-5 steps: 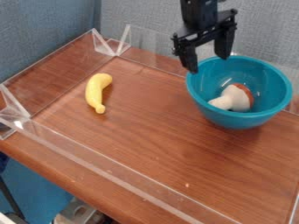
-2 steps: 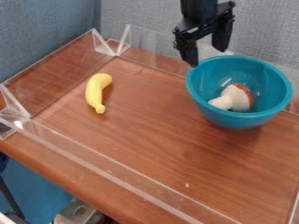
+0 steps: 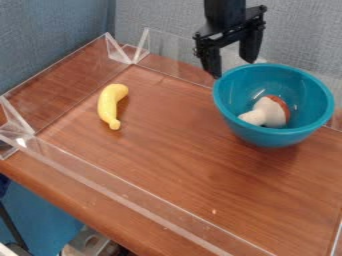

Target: Put the yellow object in the blue bowl

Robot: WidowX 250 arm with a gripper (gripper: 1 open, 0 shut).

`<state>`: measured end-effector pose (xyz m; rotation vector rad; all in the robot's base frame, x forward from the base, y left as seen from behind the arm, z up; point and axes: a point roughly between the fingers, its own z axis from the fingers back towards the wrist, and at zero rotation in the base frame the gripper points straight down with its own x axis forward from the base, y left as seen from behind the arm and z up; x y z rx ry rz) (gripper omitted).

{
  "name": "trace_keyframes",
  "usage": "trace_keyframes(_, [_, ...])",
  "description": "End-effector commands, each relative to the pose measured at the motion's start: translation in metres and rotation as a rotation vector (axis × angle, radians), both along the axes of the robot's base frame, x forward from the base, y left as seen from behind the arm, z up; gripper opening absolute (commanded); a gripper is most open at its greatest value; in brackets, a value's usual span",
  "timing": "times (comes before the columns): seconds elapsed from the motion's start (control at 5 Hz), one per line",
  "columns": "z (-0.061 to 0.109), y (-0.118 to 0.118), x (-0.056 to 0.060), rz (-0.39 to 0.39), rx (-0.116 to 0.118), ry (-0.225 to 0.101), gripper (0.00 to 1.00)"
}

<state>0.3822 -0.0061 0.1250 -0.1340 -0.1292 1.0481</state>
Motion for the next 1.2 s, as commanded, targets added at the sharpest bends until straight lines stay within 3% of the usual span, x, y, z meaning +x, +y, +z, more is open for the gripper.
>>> trace_keyframes(0.0, [0.034, 0.013, -0.004, -0.009, 0.008, -0.074, 0.0])
trace_keyframes(0.2, [0.023, 0.012, -0.005, -0.001, 0.011, -0.075, 1.0])
trace_keyframes(0.4, [0.015, 0.011, -0.006, 0.002, 0.011, -0.076, 1.0])
trace_keyframes(0.8, [0.016, 0.001, -0.005, 0.021, 0.003, -0.094, 1.0])
trace_keyframes(1.0, [0.02, -0.005, -0.014, 0.019, 0.001, -0.1, 1.0])
